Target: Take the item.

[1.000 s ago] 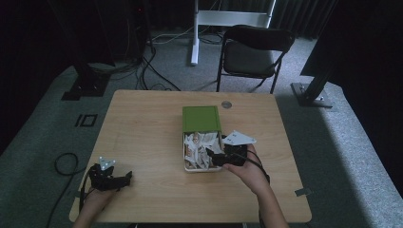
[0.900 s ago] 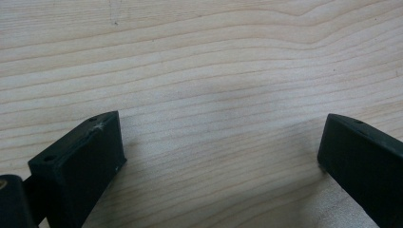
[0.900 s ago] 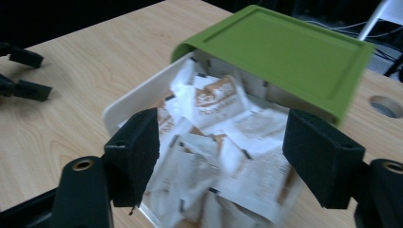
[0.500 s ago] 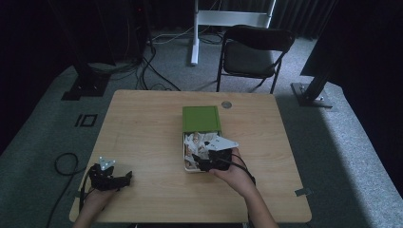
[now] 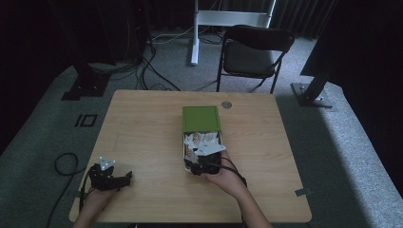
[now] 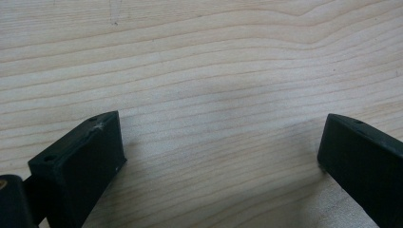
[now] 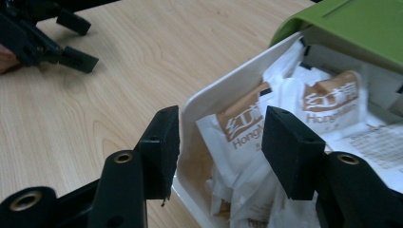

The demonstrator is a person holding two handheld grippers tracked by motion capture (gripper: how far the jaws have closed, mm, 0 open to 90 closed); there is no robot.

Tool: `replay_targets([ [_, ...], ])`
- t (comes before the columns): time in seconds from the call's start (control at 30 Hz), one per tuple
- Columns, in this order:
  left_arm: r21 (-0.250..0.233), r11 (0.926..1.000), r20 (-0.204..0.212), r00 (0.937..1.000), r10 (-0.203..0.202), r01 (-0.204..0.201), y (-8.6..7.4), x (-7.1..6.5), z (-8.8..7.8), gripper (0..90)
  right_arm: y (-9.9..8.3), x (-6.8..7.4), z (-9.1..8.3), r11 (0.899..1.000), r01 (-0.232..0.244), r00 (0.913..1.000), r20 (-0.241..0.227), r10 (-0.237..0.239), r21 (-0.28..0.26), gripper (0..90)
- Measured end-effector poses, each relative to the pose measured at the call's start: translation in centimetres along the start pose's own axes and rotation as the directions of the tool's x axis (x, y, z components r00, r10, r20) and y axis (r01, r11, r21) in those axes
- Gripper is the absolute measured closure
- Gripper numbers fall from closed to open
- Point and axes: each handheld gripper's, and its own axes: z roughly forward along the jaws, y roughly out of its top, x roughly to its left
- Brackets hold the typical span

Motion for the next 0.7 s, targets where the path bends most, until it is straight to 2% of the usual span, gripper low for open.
replay_targets([
  [0.23, 0.0, 1.0, 0.0, 1.0, 0.001, -0.001, 0.0, 0.01, 0.0, 2.3, -0.35, 0.23, 0.84, 0.999, 0.03, 0.9995, 0.01, -0.03, 0.035, 48.1],
  [0.37, 0.0, 1.0, 0.0, 1.0, 0.001, -0.001, 0.0, 0.0, 0.0, 2.3, -0.47, -0.01, 0.76, 1.0, 0.013, 0.9999, 0.0, -0.013, 0.025, 47.9],
  [0.5, 0.001, 1.0, 0.0, 1.0, 0.001, -0.001, 0.0, 0.01, -0.01, 2.3, -0.7, 0.14, 0.99, 0.997, 0.045, 0.9989, 0.011, -0.046, 0.058, 48.1],
  [0.7, 0.001, 1.0, 0.0, 1.0, 0.001, -0.001, 0.0, 0.0, -0.01, 2.3, -0.94, -0.05, 1.05, 0.997, 0.044, 0.9987, 0.023, -0.046, 0.066, 51.0],
])
